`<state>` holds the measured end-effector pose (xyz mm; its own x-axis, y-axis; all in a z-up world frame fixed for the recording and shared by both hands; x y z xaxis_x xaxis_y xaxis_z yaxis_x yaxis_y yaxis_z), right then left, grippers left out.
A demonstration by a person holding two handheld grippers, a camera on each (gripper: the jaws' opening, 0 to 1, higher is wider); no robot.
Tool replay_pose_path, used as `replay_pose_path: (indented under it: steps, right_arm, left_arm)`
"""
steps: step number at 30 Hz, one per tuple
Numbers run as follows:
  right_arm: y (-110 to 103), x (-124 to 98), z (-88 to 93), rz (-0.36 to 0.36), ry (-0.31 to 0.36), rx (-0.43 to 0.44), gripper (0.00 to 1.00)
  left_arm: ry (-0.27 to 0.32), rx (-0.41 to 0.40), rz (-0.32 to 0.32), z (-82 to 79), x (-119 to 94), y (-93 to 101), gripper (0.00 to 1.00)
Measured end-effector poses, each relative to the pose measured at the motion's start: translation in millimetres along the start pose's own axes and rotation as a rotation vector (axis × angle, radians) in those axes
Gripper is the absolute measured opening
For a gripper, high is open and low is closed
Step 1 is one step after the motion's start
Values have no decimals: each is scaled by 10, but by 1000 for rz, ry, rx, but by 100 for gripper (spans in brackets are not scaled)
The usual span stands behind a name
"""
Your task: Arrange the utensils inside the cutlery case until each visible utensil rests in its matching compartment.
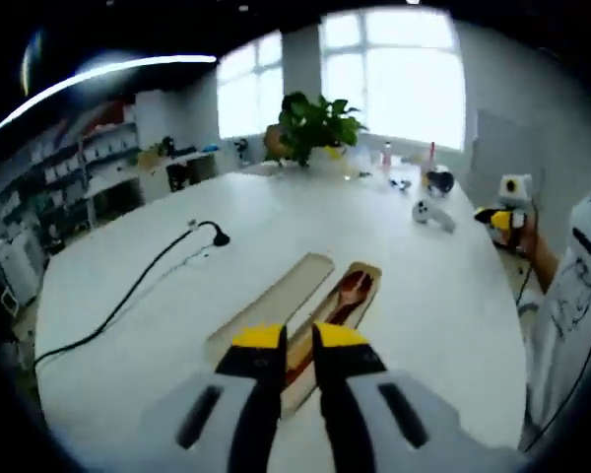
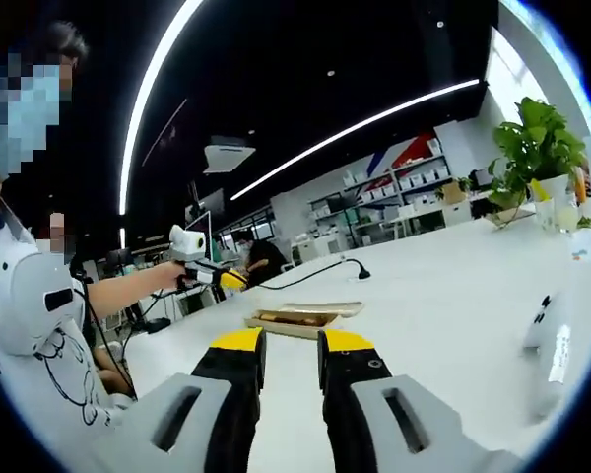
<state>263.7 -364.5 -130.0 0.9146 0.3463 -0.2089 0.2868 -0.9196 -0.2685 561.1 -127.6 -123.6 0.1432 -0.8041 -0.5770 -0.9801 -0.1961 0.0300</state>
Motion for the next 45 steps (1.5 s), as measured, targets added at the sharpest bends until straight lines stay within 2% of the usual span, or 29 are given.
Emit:
replay_pose_path:
  steps: [4, 6, 8, 11, 13, 15, 18, 21, 23, 26, 30, 33, 37, 42, 43, 44, 45]
  right_arm:
    - [-22, 164, -110, -39, -49, -48, 23]
    - [36, 236, -181, -16, -111, -132, 25]
    - [67, 311, -275, -11, -178, -224, 25]
    - [52, 430, -443, -5, -196, -307, 27]
    - [24, 517, -493, -10, -194, -328, 30]
    - [42, 625, -485, -15, -203, -329, 31]
    - [77, 783, -419, -39, -214, -295, 33]
    - [54, 971, -252, -154, -269, -231, 33]
    - [48, 1058, -231, -201, -256, -159, 35]
    - [107, 1147, -243, -192, -243, -158, 38]
    - [221, 1274, -310, -119, -197, -185, 48]
    - [256, 1355, -317, -87, -185, -224, 50]
    - [337, 1523, -201, -69, -233, -209, 42]
    - [392, 1669, -37, -67, -279, -170, 51]
    - [433, 1690, 52, -54, -331, -162, 50]
    - [448, 1701, 92, -49, -357, -163, 47]
    - [468, 1719, 132, -44, -382, -181, 43]
  left_arm:
    - [59, 18, -79, 190, -134, -65, 11]
    - [111, -36, -83, 266, -170, -87, 11]
    - [110, -37, -81, 336, -175, -105, 13]
    - [105, -36, -90, 393, -185, -151, 17]
    - [104, -34, -88, 407, -194, -164, 24]
    - [102, -13, -87, 417, -193, -159, 30]
    - [86, 67, -66, 471, -166, -91, 33]
    - [66, 111, -50, 559, -92, -52, 39]
    - [53, 125, -41, 614, -44, -40, 39]
    - [38, 138, -26, 664, 0, -25, 40]
    - [41, 136, -23, 664, 15, -71, 39]
    - [60, 124, -6, 645, 30, -87, 40]
    - [38, 131, -1, 696, 128, -101, 43]
    - [16, 133, 14, 724, 239, -87, 47]
    - [-2, 136, 10, 736, 252, -101, 46]
    - [-37, 157, -13, 761, 245, -140, 44]
    - [-45, 198, -23, 754, 236, -159, 42]
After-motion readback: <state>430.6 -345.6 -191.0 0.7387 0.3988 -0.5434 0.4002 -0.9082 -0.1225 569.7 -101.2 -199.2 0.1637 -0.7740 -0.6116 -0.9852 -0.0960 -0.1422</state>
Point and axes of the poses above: the point that each gripper's makers call its tool centre point, and the gripper's own axes: x roughly forward along the fingers, y roughly to its right, z roughly out of its underside, the point moved 4 cm from there along -x, roughly backward along the fingers, and after that the axes turned 12 degrees about -y, right-handed, at the moved point
